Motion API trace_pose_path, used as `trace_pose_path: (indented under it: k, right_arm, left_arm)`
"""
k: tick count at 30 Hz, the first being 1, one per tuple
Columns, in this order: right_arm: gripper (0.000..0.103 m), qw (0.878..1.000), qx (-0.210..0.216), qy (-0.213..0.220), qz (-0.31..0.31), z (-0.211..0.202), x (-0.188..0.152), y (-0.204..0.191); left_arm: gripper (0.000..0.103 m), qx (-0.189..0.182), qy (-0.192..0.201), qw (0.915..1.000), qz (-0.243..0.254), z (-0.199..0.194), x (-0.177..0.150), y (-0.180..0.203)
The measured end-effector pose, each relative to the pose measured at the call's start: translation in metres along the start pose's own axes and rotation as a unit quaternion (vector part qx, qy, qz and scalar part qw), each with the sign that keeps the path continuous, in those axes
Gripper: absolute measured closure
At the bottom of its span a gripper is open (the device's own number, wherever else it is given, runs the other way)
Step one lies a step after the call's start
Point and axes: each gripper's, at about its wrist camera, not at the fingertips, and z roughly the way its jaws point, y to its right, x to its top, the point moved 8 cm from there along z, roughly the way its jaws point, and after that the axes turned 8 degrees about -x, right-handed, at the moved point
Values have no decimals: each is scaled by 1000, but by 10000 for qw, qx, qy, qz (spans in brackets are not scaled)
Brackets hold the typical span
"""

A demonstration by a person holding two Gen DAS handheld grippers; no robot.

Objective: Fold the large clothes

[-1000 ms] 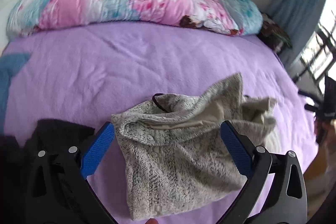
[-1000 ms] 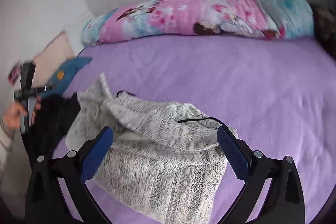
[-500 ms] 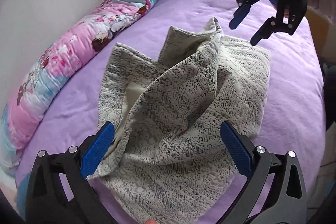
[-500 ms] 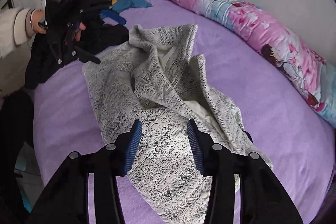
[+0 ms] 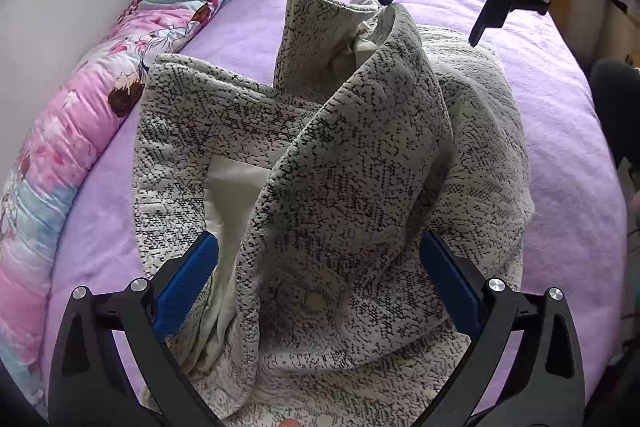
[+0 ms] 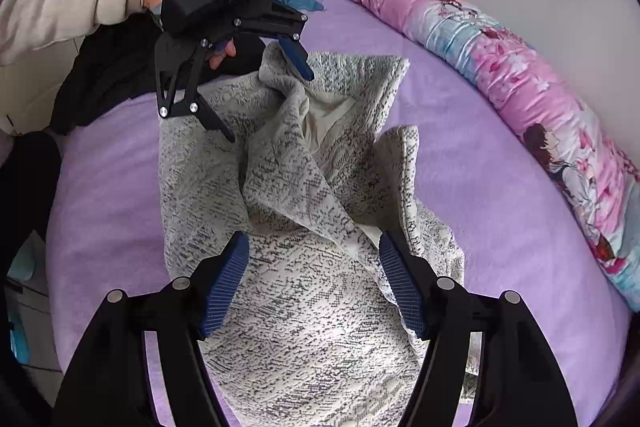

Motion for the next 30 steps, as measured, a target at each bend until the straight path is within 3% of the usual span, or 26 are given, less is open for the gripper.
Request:
trace_pose_path:
  k: [3, 7, 9, 10, 11, 12, 13, 15, 20, 30]
  right_arm:
    - [56, 9997, 32, -260, -11, 18, -4, 8]
    - [66, 9987, 194, -460, 38, 37, -11, 15]
    - [77, 9982, 221, -551, 54, 44, -15, 18]
    - [89, 9981, 173, -585, 13, 46, -17, 19]
    - [97, 9981, 126, -608, -31, 47, -19, 20]
    - [97, 9982, 144, -588, -14, 47, -20, 21]
    - [97, 9984, 156, -545, 32, 46, -20, 22]
    - [98, 9986, 154, -497, 86, 44, -19, 25]
    - [98, 9989, 45, -440, 121, 39, -18, 30]
    - [99, 9961, -803, -137, 338, 12, 4, 64]
  left_arm:
    - [6, -117, -97, 9998, 158, 9, -7, -2]
    - [6, -409, -11, 9991, 70, 16, -7, -11]
    - [7, -494, 19, 9988, 65, 18, -6, -16]
    - [9, -493, 7, 9988, 62, 18, -6, -19]
    - [17, -469, -2, 9989, 15, 19, -6, -24]
    - [30, -577, -27, 9983, -88, 19, -7, -27]
    - [35, -647, -33, 9979, -75, 18, -8, -26]
    - [70, -784, -97, 9968, -79, 18, -9, -26]
    - [84, -771, -75, 9969, -136, 12, -8, -26]
    - [85, -270, 184, 9995, -4, -23, 6, -33]
